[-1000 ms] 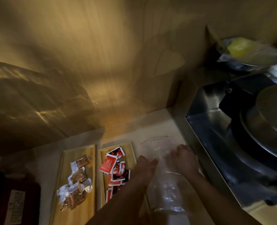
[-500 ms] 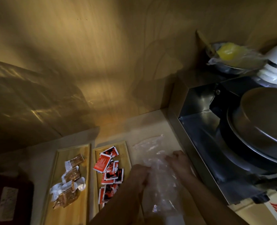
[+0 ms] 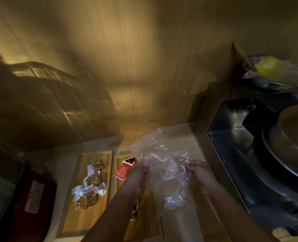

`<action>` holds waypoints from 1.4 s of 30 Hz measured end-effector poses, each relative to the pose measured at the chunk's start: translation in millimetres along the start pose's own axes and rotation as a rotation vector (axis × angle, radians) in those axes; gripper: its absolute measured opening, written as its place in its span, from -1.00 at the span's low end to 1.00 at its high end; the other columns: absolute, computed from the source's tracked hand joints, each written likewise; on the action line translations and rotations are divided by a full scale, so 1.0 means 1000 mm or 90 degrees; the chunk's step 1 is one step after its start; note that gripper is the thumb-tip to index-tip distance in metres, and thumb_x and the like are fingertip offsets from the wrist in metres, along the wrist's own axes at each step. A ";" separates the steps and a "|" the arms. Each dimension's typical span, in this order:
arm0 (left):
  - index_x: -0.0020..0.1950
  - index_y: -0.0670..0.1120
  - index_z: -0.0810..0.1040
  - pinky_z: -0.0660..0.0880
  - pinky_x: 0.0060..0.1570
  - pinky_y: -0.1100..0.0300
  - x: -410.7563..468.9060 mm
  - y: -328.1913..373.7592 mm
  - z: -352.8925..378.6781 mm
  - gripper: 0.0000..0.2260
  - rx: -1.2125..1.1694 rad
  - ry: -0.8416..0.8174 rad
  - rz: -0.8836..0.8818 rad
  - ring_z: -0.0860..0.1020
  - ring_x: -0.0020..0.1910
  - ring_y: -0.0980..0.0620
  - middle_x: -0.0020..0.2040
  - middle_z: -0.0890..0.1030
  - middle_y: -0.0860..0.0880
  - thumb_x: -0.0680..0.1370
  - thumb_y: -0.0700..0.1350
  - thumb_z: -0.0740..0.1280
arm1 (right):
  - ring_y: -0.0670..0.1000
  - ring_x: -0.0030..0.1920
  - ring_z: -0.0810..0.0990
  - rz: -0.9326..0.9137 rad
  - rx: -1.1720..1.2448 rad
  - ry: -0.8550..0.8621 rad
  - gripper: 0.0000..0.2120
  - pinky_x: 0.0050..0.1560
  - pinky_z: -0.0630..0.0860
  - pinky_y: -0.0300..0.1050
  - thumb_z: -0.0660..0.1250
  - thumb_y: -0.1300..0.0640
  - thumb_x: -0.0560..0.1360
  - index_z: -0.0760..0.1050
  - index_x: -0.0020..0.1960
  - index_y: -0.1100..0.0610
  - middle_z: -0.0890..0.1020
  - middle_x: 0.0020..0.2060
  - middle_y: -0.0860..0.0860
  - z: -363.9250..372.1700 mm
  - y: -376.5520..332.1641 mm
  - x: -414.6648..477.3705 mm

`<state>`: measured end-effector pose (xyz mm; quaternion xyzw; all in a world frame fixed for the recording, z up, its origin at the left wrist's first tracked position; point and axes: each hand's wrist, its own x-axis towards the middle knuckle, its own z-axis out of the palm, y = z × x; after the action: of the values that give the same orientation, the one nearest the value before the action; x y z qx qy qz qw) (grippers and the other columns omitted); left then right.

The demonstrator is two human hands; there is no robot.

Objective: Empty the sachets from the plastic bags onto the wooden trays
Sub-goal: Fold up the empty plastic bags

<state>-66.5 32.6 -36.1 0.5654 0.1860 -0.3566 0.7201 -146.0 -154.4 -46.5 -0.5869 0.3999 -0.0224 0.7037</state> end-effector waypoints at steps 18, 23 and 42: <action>0.07 -0.08 0.46 0.41 -0.29 0.12 -0.046 0.022 -0.025 -0.67 -0.077 -0.110 -0.006 0.36 -0.37 -0.01 -0.26 0.52 -0.15 0.49 -0.42 0.07 | 0.02 -0.36 0.58 -0.166 0.185 -0.109 -0.87 -0.23 0.56 -0.06 0.21 0.20 0.54 0.47 -0.16 0.17 0.59 -0.37 0.09 0.046 -0.080 -0.053; 0.02 -0.20 0.60 0.58 -0.19 0.05 -0.059 0.022 -0.028 -0.72 -0.124 -0.191 -0.010 0.62 -0.19 -0.12 -0.15 0.66 -0.18 0.37 -0.35 0.22 | 0.05 -0.34 0.55 -0.131 0.033 -0.008 -0.80 -0.36 0.45 -0.18 0.25 0.15 0.52 0.48 -0.12 0.30 0.54 -0.32 0.23 0.068 -0.053 -0.055; 0.14 -0.16 0.56 0.47 0.24 -0.17 -0.073 0.046 -0.068 -0.76 0.163 -0.100 0.072 0.59 0.14 -0.20 0.12 0.64 -0.21 0.47 -0.26 0.35 | 0.22 -0.08 0.60 -0.006 0.114 -0.288 -0.55 -0.07 0.50 0.10 0.39 0.06 0.42 0.40 0.23 0.20 0.58 0.05 0.24 0.077 -0.029 -0.049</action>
<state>-73.2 124.2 24.4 0.6323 0.0502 -0.3793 0.6736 -121.3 -76.2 3.8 -0.5139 0.2260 0.0709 0.8245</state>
